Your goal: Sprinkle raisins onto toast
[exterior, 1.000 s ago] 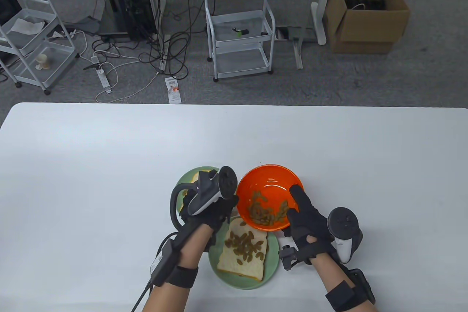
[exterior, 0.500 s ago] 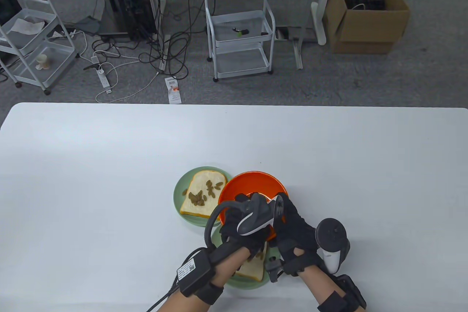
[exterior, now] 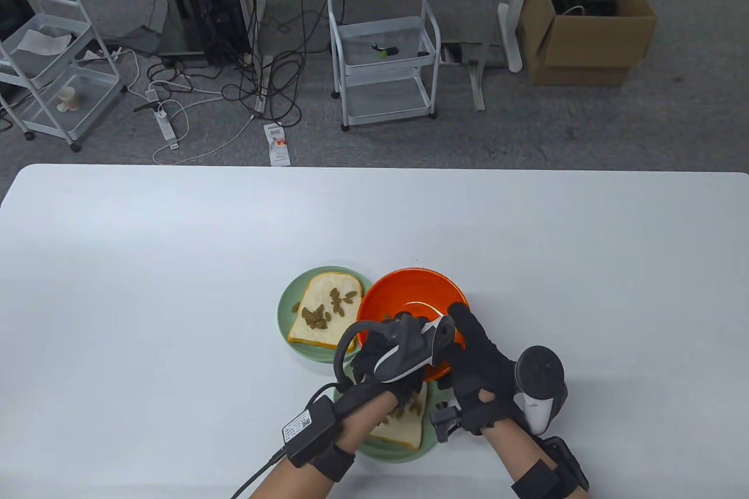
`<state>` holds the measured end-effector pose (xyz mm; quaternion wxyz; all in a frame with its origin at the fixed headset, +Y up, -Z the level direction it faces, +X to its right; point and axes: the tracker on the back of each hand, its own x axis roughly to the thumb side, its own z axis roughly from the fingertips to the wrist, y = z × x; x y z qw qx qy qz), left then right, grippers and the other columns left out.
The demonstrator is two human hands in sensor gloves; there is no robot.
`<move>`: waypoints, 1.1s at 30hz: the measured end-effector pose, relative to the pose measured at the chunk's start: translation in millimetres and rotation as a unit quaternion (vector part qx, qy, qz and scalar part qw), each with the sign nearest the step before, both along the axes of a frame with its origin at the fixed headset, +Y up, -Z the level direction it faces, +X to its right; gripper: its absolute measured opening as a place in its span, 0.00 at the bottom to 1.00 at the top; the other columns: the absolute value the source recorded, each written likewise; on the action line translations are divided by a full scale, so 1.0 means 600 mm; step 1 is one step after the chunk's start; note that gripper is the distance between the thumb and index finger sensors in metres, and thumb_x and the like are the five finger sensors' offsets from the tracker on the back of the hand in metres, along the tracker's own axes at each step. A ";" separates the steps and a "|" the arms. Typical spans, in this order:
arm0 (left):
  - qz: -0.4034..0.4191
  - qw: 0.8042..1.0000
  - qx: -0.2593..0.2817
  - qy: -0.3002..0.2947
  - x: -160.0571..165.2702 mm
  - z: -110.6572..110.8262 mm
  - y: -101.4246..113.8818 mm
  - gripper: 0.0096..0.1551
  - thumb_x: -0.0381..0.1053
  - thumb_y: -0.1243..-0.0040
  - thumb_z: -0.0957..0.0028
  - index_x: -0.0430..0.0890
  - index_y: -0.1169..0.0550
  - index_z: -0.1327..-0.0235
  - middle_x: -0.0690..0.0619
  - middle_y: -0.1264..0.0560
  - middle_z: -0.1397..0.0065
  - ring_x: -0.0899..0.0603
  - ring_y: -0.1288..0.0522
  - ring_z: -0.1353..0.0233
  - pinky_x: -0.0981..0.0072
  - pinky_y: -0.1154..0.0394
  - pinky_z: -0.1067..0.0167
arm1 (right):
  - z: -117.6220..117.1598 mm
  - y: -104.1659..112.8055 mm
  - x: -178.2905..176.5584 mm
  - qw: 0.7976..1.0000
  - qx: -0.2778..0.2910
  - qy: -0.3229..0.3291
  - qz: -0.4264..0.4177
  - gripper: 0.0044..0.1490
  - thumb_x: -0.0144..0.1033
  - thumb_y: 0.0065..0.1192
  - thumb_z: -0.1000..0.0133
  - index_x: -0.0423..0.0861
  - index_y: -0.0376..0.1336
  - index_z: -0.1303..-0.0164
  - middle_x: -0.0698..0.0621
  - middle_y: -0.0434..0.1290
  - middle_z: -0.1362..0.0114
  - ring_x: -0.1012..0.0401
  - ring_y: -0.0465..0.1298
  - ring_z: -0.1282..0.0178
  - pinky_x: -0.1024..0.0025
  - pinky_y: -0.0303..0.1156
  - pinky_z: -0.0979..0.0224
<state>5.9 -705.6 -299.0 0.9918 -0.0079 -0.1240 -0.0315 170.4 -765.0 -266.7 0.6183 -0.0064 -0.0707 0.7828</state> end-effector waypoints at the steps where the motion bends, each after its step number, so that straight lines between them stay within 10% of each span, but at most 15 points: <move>1: 0.007 1.000 -0.003 0.002 -0.002 -0.002 0.000 0.26 0.61 0.19 0.57 0.59 0.14 0.44 0.55 0.13 0.48 0.54 0.09 0.63 0.75 0.10 0.63 | -0.001 -0.001 0.001 1.000 -0.008 0.003 -0.003 0.38 0.22 0.65 0.49 0.41 0.61 0.25 0.23 0.61 0.26 0.41 0.85 0.74 0.67 0.87 0.76; 23: 0.215 0.974 -0.005 0.075 -0.147 -0.056 0.044 0.24 0.59 0.17 0.58 0.59 0.12 0.48 0.56 0.12 0.50 0.55 0.08 0.65 0.76 0.10 0.64 | -0.017 -0.020 0.019 0.998 -0.064 -0.007 0.006 0.39 0.24 0.66 0.48 0.39 0.59 0.23 0.21 0.59 0.26 0.42 0.85 0.71 0.67 0.88 0.72; 33: 0.155 0.965 -0.068 0.201 -0.274 -0.117 -0.050 0.23 0.57 0.19 0.56 0.60 0.13 0.46 0.56 0.13 0.45 0.54 0.08 0.59 0.73 0.10 0.60 | -0.032 -0.027 0.045 0.996 -0.074 -0.040 0.008 0.39 0.24 0.65 0.48 0.39 0.59 0.23 0.21 0.59 0.26 0.42 0.85 0.71 0.67 0.88 0.72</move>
